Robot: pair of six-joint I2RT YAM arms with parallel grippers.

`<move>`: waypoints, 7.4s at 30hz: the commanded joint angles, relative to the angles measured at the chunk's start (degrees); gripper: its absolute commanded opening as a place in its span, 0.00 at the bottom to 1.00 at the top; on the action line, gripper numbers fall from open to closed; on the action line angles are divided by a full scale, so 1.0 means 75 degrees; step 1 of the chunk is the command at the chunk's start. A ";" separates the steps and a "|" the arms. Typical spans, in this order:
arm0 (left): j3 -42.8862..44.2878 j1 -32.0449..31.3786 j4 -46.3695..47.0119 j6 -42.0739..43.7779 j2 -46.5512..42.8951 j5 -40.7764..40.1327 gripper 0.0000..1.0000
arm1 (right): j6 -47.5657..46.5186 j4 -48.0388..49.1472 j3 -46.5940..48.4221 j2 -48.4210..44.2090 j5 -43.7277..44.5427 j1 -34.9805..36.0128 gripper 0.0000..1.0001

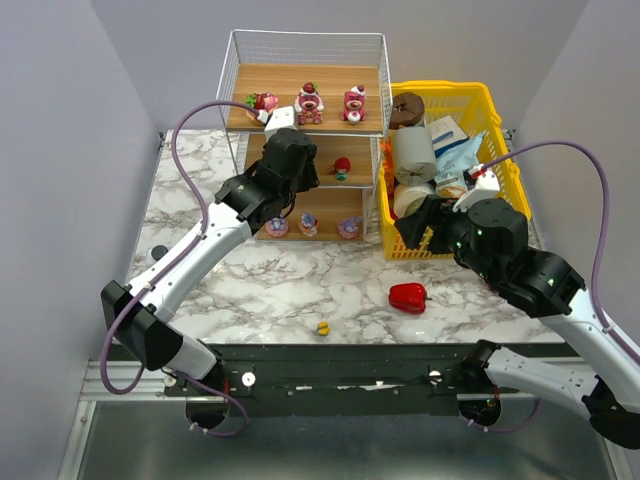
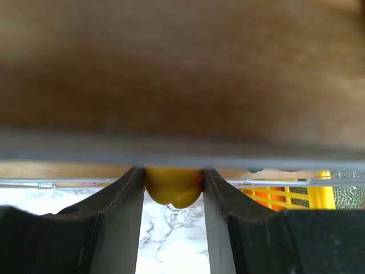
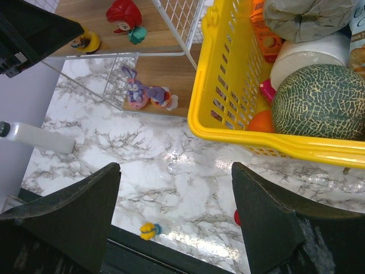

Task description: Place and organize the plastic toys onto the shelf

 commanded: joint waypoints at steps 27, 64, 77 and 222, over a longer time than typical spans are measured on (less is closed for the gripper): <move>-0.0218 0.0039 0.0834 0.0475 0.0245 0.0054 0.58 | 0.0088 -0.0015 -0.0377 -0.0212 0.0256 -0.0057 0.86; -0.2220 -0.0008 0.1022 -0.0134 -0.2448 0.0955 0.77 | -0.0052 -0.0156 -0.0342 -0.0353 0.0093 -0.0057 0.86; -0.5349 -0.2665 0.1219 -0.1034 -0.3833 0.1543 0.78 | -0.0123 -0.0308 -0.0694 -0.0423 -0.0306 -0.0057 0.90; -0.1378 0.1199 0.1174 0.0592 -0.0786 0.0347 0.36 | -0.0369 -0.0929 0.0009 -0.0716 0.0655 -0.0069 0.92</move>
